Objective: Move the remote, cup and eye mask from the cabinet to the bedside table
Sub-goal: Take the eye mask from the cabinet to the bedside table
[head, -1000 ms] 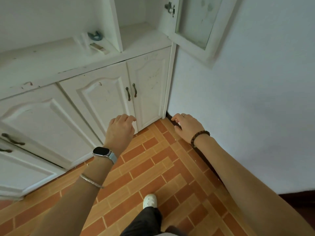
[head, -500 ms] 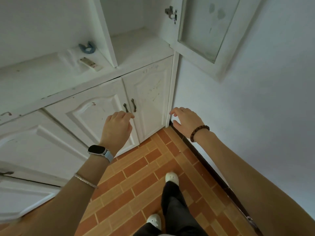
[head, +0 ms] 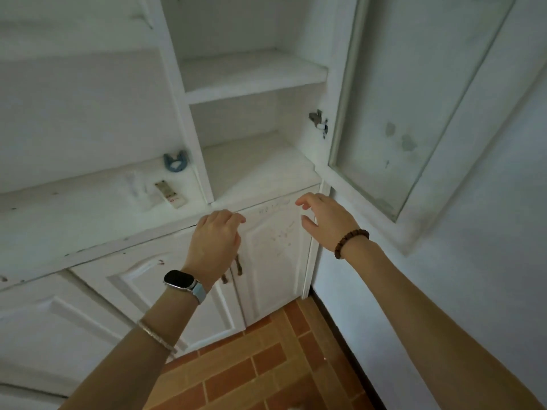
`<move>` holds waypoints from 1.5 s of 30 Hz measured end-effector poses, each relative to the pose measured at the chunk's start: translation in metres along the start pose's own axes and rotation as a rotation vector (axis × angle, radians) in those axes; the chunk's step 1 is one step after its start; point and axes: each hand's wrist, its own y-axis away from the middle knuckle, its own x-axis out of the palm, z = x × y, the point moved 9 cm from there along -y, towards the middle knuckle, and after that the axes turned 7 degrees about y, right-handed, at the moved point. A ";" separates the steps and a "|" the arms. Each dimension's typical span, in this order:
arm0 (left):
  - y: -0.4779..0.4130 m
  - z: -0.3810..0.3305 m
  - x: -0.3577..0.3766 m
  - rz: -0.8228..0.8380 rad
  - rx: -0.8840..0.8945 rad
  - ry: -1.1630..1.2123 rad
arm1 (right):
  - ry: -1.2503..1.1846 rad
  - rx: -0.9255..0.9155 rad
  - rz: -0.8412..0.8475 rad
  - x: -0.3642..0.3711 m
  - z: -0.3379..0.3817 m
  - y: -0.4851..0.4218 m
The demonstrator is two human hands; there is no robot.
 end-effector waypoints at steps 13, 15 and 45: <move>-0.133 0.011 -0.090 -0.282 0.127 -0.080 | -0.014 -0.132 -0.229 -0.122 0.027 -0.121; -0.150 0.012 -0.104 -0.315 0.151 -0.082 | -0.021 -0.148 -0.267 -0.140 0.036 -0.134; -0.382 -0.033 -0.318 -0.679 0.325 -0.375 | 0.015 -0.398 -0.725 -0.408 0.101 -0.281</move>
